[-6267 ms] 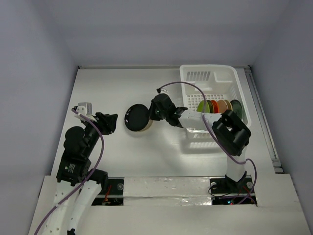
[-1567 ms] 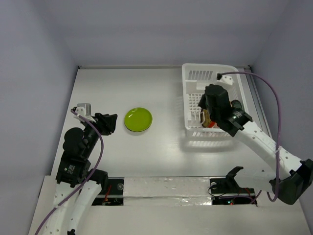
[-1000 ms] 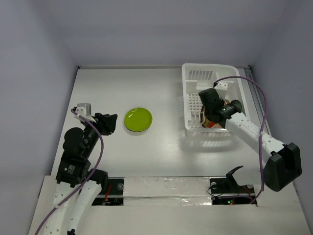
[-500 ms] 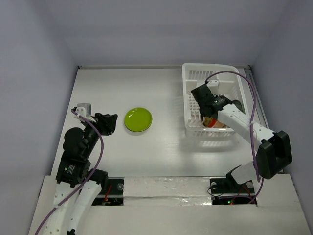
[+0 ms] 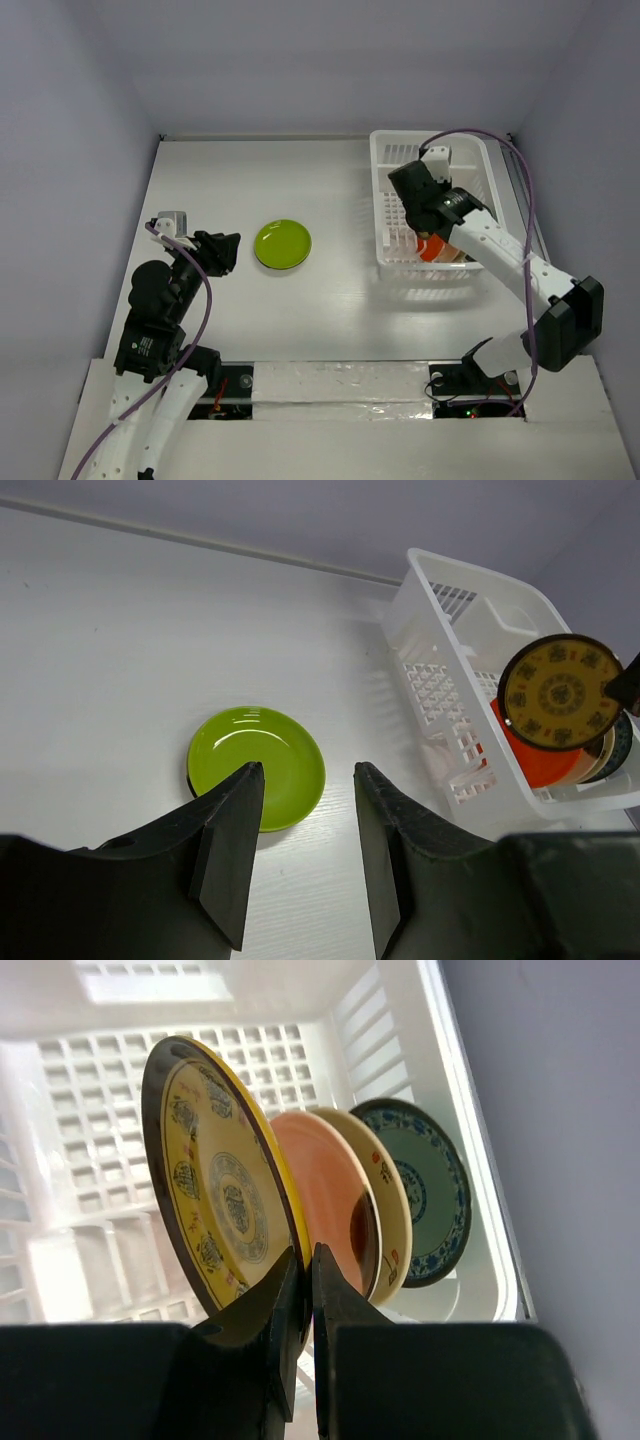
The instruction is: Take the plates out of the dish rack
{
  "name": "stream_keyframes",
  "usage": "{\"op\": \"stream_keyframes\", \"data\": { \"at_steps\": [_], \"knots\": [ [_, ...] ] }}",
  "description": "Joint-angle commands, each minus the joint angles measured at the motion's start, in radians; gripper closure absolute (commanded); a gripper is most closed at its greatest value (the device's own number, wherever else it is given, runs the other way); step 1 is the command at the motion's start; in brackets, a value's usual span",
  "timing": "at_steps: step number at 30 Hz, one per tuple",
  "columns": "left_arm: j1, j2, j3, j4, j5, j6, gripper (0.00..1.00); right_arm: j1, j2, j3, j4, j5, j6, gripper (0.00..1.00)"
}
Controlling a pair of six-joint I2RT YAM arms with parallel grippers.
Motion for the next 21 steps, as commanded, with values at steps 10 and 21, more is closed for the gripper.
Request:
{"op": "stream_keyframes", "data": {
  "at_steps": [10, 21],
  "knots": [
    [0.004, 0.010, 0.008, 0.063, 0.015, 0.011, 0.75, 0.178, -0.205, -0.040, 0.521, -0.489, 0.068, 1.00],
    [0.013, 0.013, 0.016, 0.041, -0.051, -0.003, 0.85, 0.232, 0.253, 0.080, 0.792, -0.837, 0.298, 1.00]
  ]
}}
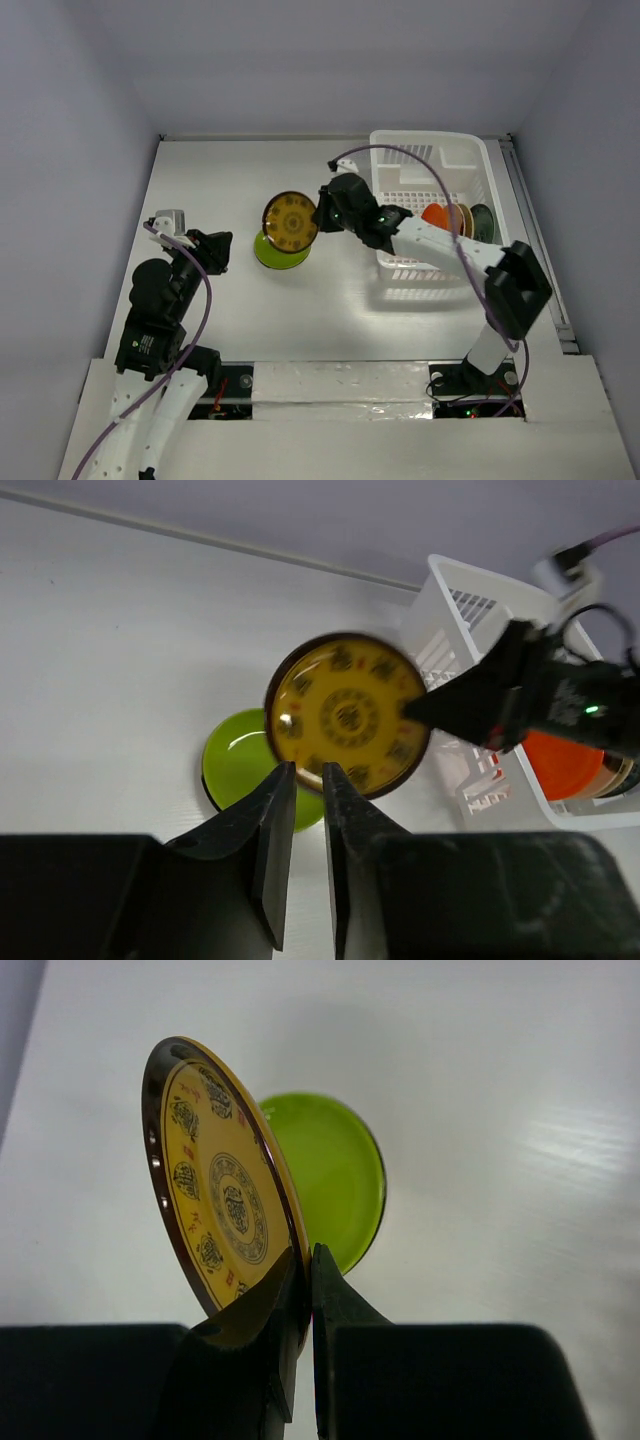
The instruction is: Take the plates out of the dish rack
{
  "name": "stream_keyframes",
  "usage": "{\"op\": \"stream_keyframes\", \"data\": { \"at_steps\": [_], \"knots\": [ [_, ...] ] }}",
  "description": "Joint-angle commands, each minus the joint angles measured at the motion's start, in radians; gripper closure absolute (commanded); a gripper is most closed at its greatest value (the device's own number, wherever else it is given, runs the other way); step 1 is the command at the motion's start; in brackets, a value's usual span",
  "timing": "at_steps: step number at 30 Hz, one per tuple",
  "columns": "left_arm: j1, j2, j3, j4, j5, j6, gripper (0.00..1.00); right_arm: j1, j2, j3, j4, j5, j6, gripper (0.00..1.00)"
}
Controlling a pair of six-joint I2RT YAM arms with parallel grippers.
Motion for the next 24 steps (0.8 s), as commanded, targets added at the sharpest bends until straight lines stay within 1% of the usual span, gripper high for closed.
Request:
{"op": "stream_keyframes", "data": {
  "at_steps": [1, 3, 6, 7, 10, 13, 14, 15, 16, 18, 19, 20, 21, 22, 23, 24],
  "knots": [
    [0.007, 0.002, 0.016, 0.041, -0.018, -0.005, 0.84, 0.006, 0.072, 0.080, 0.168, -0.145, 0.121, 1.00],
    [0.007, 0.004, 0.016, 0.043, -0.014, -0.005, 0.80, 0.006, 0.145, 0.109, 0.173, -0.170, 0.158, 1.00],
    [0.007, 0.002, 0.014, 0.043, -0.009, -0.003, 0.75, 0.006, 0.210, 0.114, 0.173, -0.193, 0.186, 0.99],
    [0.007, 0.002, 0.016, 0.044, -0.009, -0.003, 0.74, 0.006, 0.217, 0.098, 0.208, -0.198, 0.204, 0.98],
    [0.007, -0.001, 0.014, 0.044, -0.004, -0.003, 0.71, 0.006, 0.254, 0.071, 0.236, -0.207, 0.235, 0.94],
    [0.007, -0.002, 0.014, 0.044, -0.004, -0.003, 0.69, 0.006, 0.271, 0.044, 0.240, -0.201, 0.248, 0.84],
    [0.007, -0.002, 0.014, 0.044, -0.003, -0.003, 0.69, 0.006, 0.277, 0.033, 0.239, -0.199, 0.248, 0.78],
    [0.007, -0.004, 0.014, 0.046, -0.003, -0.003, 0.69, 0.006, 0.280, 0.031, 0.233, -0.195, 0.247, 0.77],
    [0.007, -0.004, 0.014, 0.044, -0.001, -0.003, 0.69, 0.006, 0.280, 0.030, 0.222, -0.192, 0.241, 0.71],
    [0.007, -0.002, 0.014, 0.046, 0.000, -0.002, 0.68, 0.006, 0.274, 0.021, 0.216, -0.175, 0.236, 0.70],
    [0.007, -0.005, 0.014, 0.046, 0.002, -0.002, 0.68, 0.006, 0.265, 0.019, 0.210, -0.164, 0.232, 0.63],
    [0.007, -0.005, 0.014, 0.046, -0.001, -0.002, 0.68, 0.016, 0.251, 0.018, 0.205, -0.155, 0.225, 0.62],
    [0.007, -0.004, 0.014, 0.046, -0.001, -0.003, 0.68, 0.016, 0.242, 0.024, 0.187, -0.135, 0.219, 0.56],
    [0.007, -0.004, 0.014, 0.046, -0.001, -0.002, 0.68, 0.016, 0.234, 0.030, 0.181, -0.121, 0.201, 0.54],
    [0.007, -0.004, 0.014, 0.046, 0.000, -0.003, 0.68, 0.026, 0.228, 0.039, 0.146, -0.107, 0.189, 0.45],
    [0.007, -0.004, 0.014, 0.046, 0.000, -0.003, 0.68, 0.035, 0.212, 0.050, 0.127, -0.077, 0.178, 0.43]
  ]
}}
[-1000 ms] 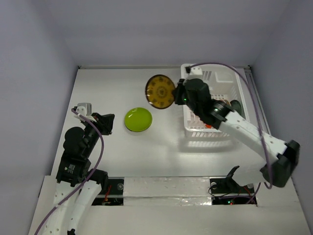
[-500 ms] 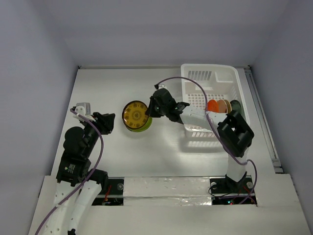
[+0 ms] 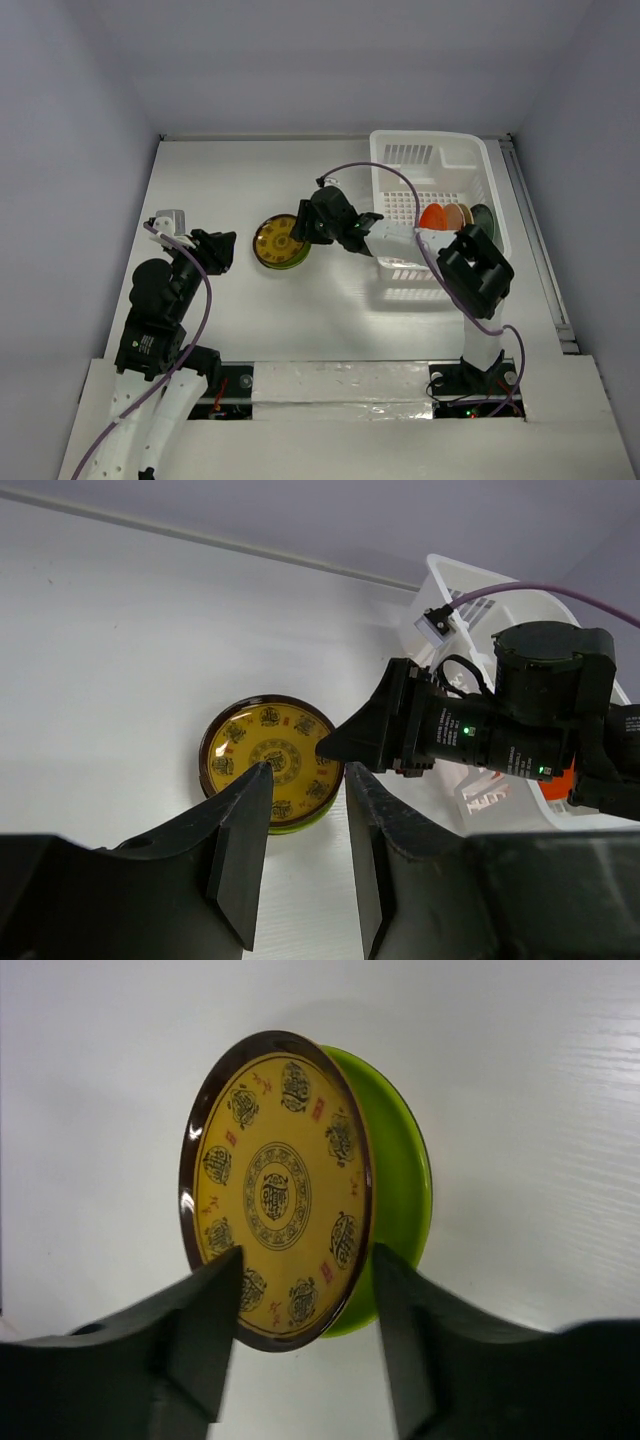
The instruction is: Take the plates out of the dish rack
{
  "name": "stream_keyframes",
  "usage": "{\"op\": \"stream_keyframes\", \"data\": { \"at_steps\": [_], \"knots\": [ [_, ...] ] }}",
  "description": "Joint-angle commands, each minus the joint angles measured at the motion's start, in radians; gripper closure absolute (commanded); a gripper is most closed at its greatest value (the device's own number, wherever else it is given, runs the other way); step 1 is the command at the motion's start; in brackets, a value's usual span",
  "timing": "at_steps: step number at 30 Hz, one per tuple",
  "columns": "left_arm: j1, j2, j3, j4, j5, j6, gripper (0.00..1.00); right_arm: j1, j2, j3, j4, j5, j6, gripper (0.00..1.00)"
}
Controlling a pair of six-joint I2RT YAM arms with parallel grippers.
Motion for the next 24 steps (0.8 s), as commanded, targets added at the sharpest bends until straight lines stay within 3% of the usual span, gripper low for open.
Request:
{"op": "stream_keyframes", "data": {
  "at_steps": [1, 5, 9, 10, 11, 13, 16, 19, 22, 23, 24],
  "knots": [
    [0.007, -0.002, 0.014, 0.047, 0.006, 0.000, 0.68, 0.027, -0.080, 0.055, -0.064, 0.093, -0.059, 0.36],
    [0.007, -0.005, 0.014, 0.046, 0.005, 0.002, 0.67, 0.050, -0.151, 0.069, -0.162, 0.234, -0.107, 0.29],
    [0.007, -0.007, 0.014, 0.046, 0.008, 0.002, 0.67, 0.050, -0.278, 0.028, -0.244, 0.425, -0.140, 0.35],
    [0.007, -0.008, 0.014, 0.046, 0.009, 0.002, 0.67, 0.050, -0.310, 0.016, -0.262, 0.476, -0.159, 0.42],
    [0.007, -0.008, 0.014, 0.047, 0.008, 0.002, 0.67, 0.050, -0.376, -0.004, -0.285, 0.528, -0.170, 0.69],
    [0.007, -0.008, 0.014, 0.046, 0.009, 0.002, 0.67, 0.037, -0.436, -0.021, -0.386, 0.706, -0.170, 1.00],
    [0.007, -0.008, 0.013, 0.050, 0.016, 0.003, 0.67, -0.023, -0.556, -0.099, -0.486, 0.866, -0.141, 1.00],
    [0.007, -0.008, 0.013, 0.050, 0.022, 0.003, 0.67, -0.160, -0.677, -0.214, -0.512, 0.839, -0.140, 0.99],
    [0.007, -0.001, 0.013, 0.050, 0.022, 0.003, 0.67, -0.302, -0.757, -0.293, -0.508, 0.761, -0.197, 0.75],
    [0.007, 0.002, 0.011, 0.050, 0.023, 0.003, 0.67, -0.324, -0.765, -0.297, -0.515, 0.755, -0.209, 0.62],
    [0.007, 0.007, 0.011, 0.052, 0.023, 0.003, 0.67, -0.341, -0.771, -0.299, -0.518, 0.741, -0.225, 0.58]
  ]
}}
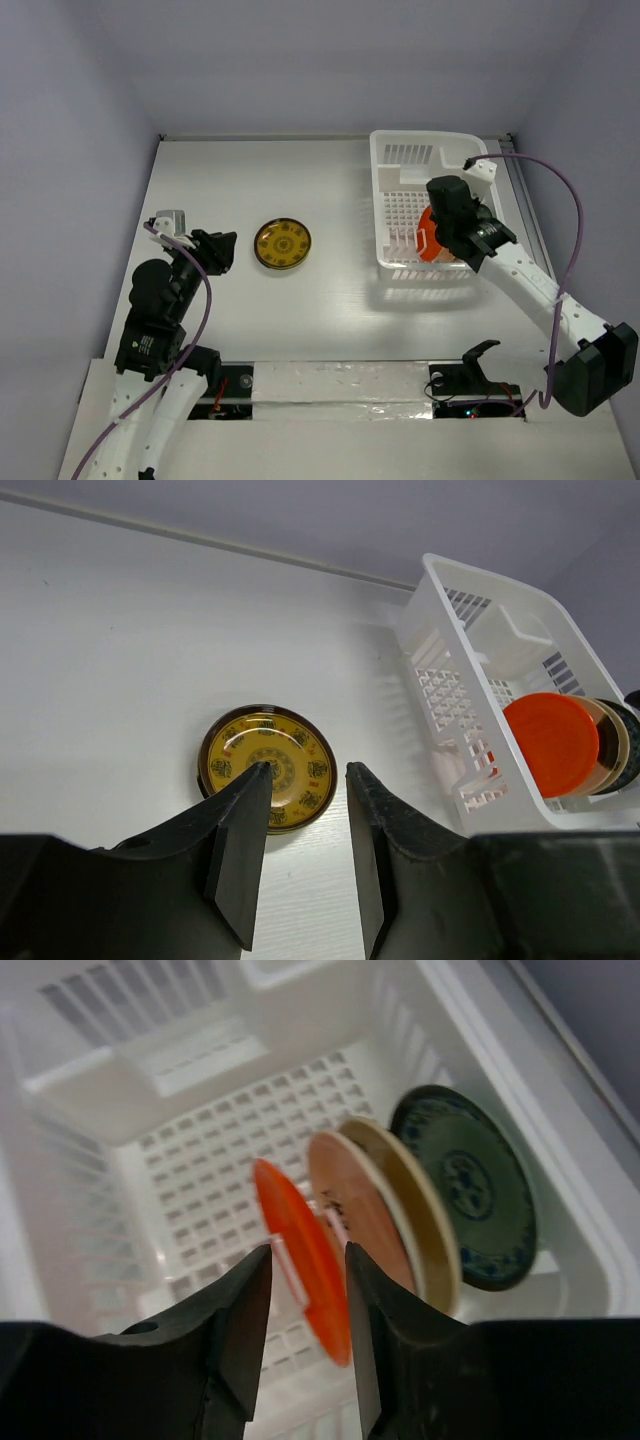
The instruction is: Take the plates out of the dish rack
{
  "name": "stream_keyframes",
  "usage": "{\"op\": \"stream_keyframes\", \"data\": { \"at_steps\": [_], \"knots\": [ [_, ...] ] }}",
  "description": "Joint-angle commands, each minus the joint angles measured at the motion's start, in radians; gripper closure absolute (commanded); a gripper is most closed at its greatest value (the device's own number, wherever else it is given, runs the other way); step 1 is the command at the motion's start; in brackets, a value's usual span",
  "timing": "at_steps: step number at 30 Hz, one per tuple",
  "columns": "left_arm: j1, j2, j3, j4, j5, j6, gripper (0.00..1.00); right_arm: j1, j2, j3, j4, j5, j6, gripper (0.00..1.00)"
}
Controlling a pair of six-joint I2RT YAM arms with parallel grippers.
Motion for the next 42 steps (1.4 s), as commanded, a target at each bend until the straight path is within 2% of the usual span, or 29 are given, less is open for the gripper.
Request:
{"op": "stream_keyframes", "data": {
  "at_steps": [1, 13, 16, 17, 21, 32, 42],
  "knots": [
    [0.007, 0.008, 0.011, 0.053, 0.015, 0.004, 0.67, -0.062, -0.013, -0.023, -0.060, -0.008, -0.077, 0.57],
    [0.007, 0.008, 0.011, 0.050, 0.012, 0.004, 0.67, -0.105, 0.151, -0.019, -0.018, -0.106, -0.105, 0.57],
    [0.007, 0.007, 0.011, 0.051, 0.009, 0.003, 0.67, -0.105, 0.172, -0.017, -0.014, -0.087, -0.106, 0.64],
    [0.007, 0.005, 0.011, 0.051, 0.009, 0.003, 0.67, -0.105, 0.174, -0.014, -0.011, -0.083, -0.112, 0.73],
    [0.007, 0.001, 0.011, 0.050, 0.009, 0.003, 0.67, -0.105, 0.186, 0.013, -0.029, -0.053, -0.146, 0.90],
    [0.007, 0.001, 0.011, 0.051, 0.014, 0.003, 0.67, -0.022, 0.206, 0.107, -0.125, 0.090, -0.243, 1.00],
    [0.007, 0.002, 0.011, 0.051, 0.014, 0.004, 0.67, 0.055, 0.154, 0.201, -0.156, 0.194, -0.318, 1.00]
  ]
}}
